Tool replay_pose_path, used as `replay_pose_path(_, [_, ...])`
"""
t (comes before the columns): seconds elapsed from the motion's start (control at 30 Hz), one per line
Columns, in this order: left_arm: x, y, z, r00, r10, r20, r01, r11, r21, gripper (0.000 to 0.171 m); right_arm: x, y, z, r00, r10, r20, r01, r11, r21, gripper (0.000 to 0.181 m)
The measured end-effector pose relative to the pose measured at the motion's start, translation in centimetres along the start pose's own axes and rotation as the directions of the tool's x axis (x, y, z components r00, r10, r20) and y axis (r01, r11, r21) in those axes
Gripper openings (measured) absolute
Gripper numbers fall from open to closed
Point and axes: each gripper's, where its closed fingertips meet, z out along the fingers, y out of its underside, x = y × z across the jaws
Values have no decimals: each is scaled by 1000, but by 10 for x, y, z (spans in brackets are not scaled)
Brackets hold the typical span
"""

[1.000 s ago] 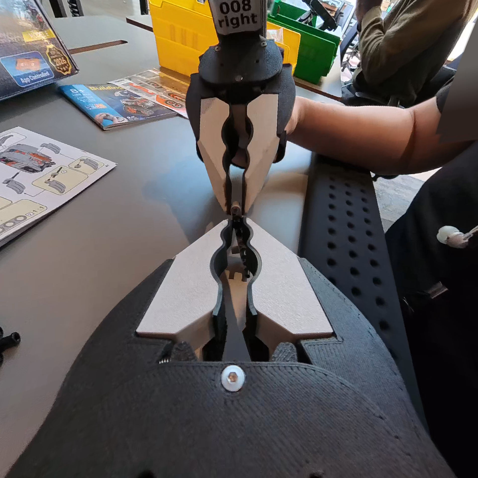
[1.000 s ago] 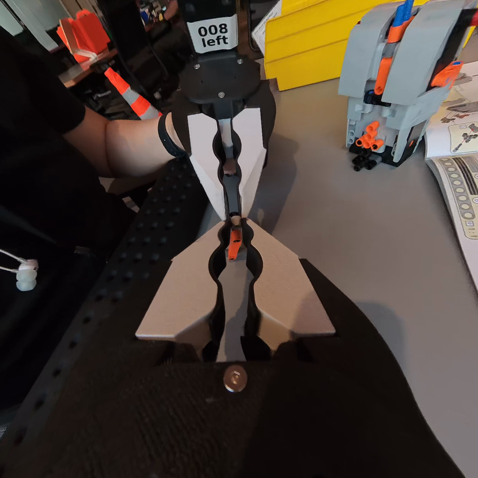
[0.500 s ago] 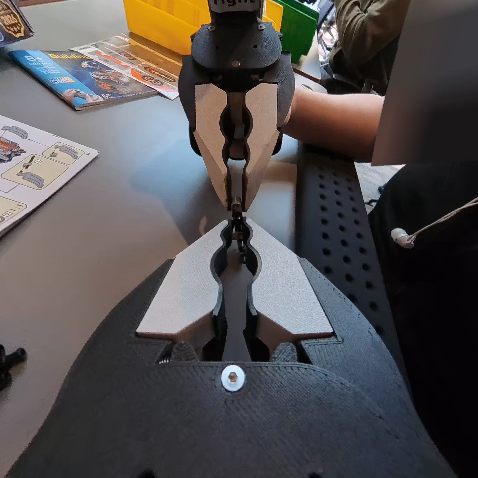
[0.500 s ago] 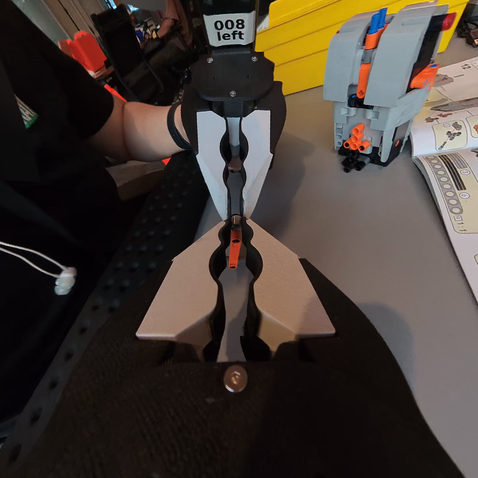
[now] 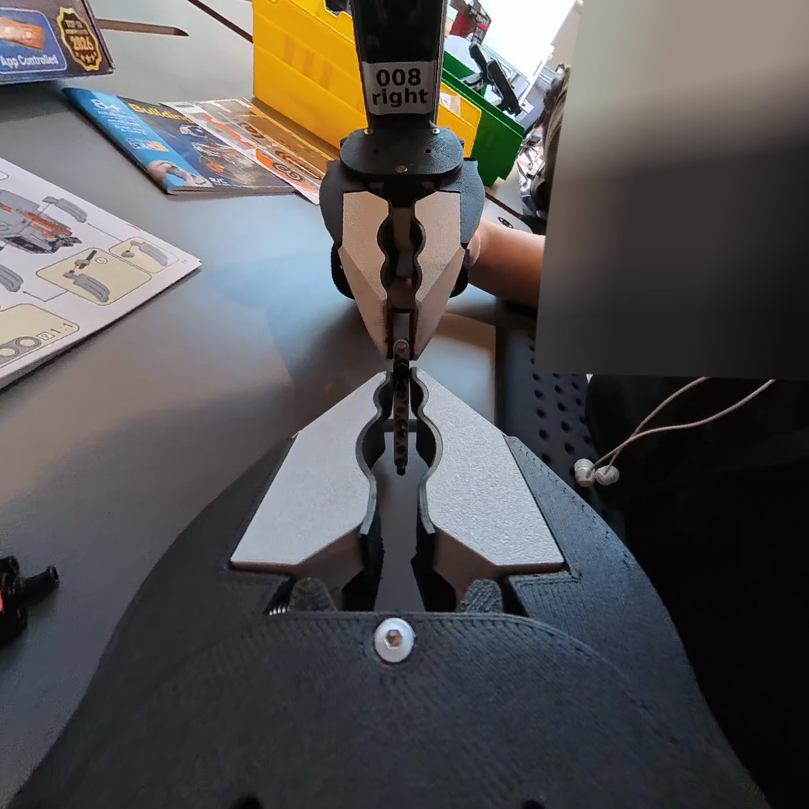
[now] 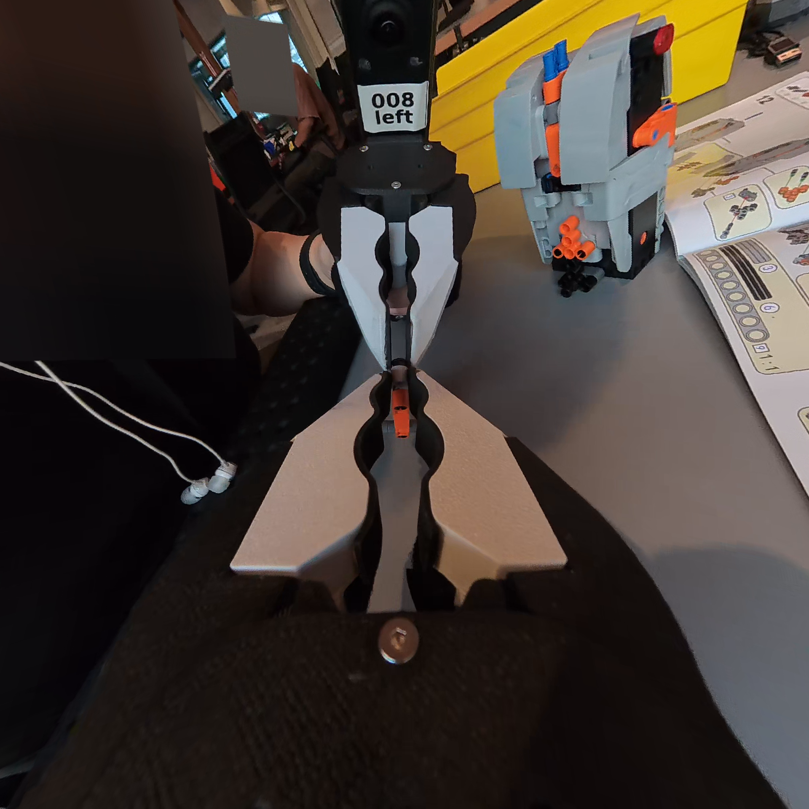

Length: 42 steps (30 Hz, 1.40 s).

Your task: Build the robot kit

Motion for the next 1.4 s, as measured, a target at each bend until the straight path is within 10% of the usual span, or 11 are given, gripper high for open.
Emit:
replay_pose_path(0.53, [20,-23,-22,997,65,-49,-60,993,103,0,13,1,-4,996,80,-29,-80,997,8,6])
replay_pose_path(0.67, [7,-58,-68,887,319,333,-401,890,217,0,17,0,-5,994,98,-46,-98,995,17,6])
replay_pose_path(0.83, [-7,-88,-144,668,267,695,-604,740,297,0,18,2,-3,993,88,-77,-89,996,1,6])
replay_pose_path(1.17, [17,-70,-90,654,488,578,-675,722,154,0,17,2,-3,994,42,-97,-43,999,-14,6])
replay_pose_path(1.4, [25,-35,-13,923,324,206,-354,926,132,13,3,1,2,989,-114,-91,110,993,-45,6])
